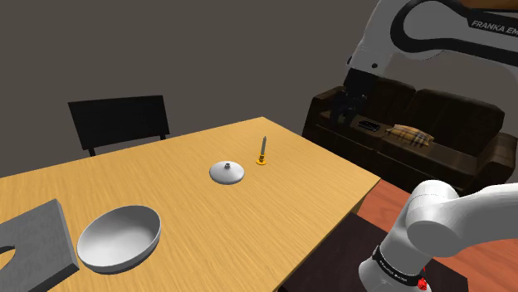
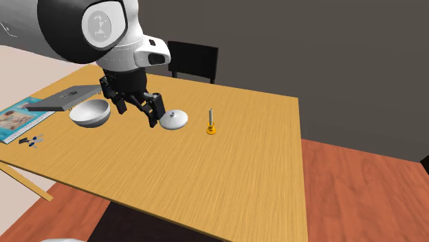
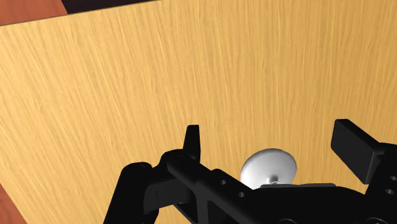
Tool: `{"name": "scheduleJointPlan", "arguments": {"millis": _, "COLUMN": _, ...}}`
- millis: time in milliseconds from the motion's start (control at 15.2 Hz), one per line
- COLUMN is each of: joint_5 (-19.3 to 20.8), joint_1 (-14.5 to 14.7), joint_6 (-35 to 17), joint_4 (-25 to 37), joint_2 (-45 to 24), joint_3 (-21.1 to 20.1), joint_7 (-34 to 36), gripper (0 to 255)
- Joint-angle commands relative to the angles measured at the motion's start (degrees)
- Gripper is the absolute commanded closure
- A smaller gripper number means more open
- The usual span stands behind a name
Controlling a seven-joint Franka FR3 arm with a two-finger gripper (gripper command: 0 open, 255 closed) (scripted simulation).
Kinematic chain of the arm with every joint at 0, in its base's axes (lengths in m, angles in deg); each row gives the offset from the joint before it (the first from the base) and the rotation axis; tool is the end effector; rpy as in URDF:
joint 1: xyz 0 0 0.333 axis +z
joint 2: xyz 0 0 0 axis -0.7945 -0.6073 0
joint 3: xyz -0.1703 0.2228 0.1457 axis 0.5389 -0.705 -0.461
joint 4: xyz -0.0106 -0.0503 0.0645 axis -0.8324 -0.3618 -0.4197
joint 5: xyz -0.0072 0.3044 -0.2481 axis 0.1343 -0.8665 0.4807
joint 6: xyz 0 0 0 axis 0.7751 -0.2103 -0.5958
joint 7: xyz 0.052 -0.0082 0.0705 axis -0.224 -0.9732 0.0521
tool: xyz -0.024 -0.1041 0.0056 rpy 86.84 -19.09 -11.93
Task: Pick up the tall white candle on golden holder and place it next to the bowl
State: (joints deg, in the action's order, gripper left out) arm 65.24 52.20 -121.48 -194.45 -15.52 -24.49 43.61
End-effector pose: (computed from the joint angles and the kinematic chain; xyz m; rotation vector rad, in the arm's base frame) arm 0.2943 -0.0173 0.6241 -2.9661 0.3130 -0.0772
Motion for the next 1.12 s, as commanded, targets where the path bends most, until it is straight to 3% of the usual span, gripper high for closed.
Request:
{"name": "scheduleJointPlan", "arguments": {"millis": 0, "joint_5": 0.0, "joint_1": 0.0, "joint_6": 0.0, "joint_4": 0.0, "joint_2": 0.0, "joint_3": 0.0, "joint_7": 0.0, "gripper": 0}}
{"name": "scheduleJointPlan", "arguments": {"millis": 528, "joint_5": 2.1, "joint_1": -0.4, "joint_6": -19.4, "joint_4": -9.4, "joint_2": -5.7, "joint_3": 2.5, "joint_7": -6.1, "gripper": 0}}
{"name": "scheduleJointPlan", "arguments": {"millis": 1056, "joint_5": 2.3, "joint_1": 0.3, "joint_6": -39.4, "joint_4": -12.6, "joint_2": -17.9, "joint_3": 5.9, "joint_7": -12.4, "gripper": 0}}
